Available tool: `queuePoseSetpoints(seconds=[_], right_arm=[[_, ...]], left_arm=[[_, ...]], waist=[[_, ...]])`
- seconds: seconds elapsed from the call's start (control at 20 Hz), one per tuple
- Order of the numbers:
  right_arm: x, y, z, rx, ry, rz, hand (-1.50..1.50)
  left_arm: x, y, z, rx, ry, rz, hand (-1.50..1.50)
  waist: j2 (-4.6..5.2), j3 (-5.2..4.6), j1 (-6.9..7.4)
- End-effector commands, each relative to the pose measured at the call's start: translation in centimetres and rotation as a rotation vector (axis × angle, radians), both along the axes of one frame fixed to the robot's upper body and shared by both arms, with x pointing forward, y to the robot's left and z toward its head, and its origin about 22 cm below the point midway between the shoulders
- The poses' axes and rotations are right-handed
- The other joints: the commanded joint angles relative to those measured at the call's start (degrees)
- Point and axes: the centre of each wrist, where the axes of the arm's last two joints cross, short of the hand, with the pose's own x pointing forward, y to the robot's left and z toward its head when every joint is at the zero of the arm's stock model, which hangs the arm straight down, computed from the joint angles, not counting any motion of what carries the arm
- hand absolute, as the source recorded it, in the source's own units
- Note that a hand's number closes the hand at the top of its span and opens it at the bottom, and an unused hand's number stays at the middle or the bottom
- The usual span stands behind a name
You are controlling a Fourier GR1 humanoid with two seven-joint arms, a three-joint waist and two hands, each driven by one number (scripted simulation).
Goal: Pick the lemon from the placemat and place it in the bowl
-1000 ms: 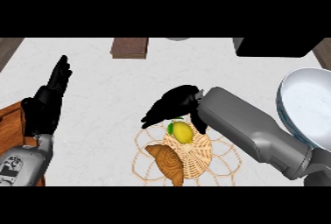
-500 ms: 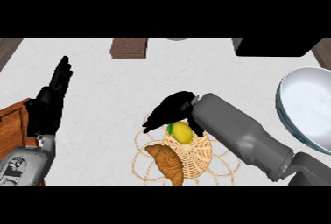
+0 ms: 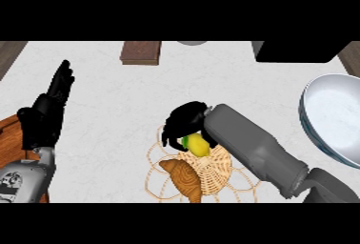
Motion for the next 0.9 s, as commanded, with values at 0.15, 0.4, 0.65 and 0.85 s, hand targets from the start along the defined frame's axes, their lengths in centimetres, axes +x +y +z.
queuePoseSetpoints(seconds=[0.15,0.4,0.65,0.85], right_arm=[[-0.5,-0.7,-2.3,0.008,0.126,0.059,1.5],[-2.0,-0.6,-4.6,0.062,0.144,-0.452,1.5],[-2.5,-4.4,-7.4,0.103,0.152,-0.918,1.5],[-2.7,-2.8,-5.4,0.295,0.162,-1.119,1.5]], left_arm=[[0.0,-0.9,-2.1,-0.003,0.01,0.003,0.0],[-0.8,1.0,-0.6,0.0,0.03,0.07,0.0],[-1.7,2.6,-1.8,0.015,0.064,0.151,0.0],[-2.1,3.2,-2.1,0.02,0.08,0.165,0.0]], waist=[[0.59,-0.08,-0.33],[-1.13,-0.12,-4.03],[-3.27,-0.27,-9.69],[-3.73,-0.23,-9.54]])
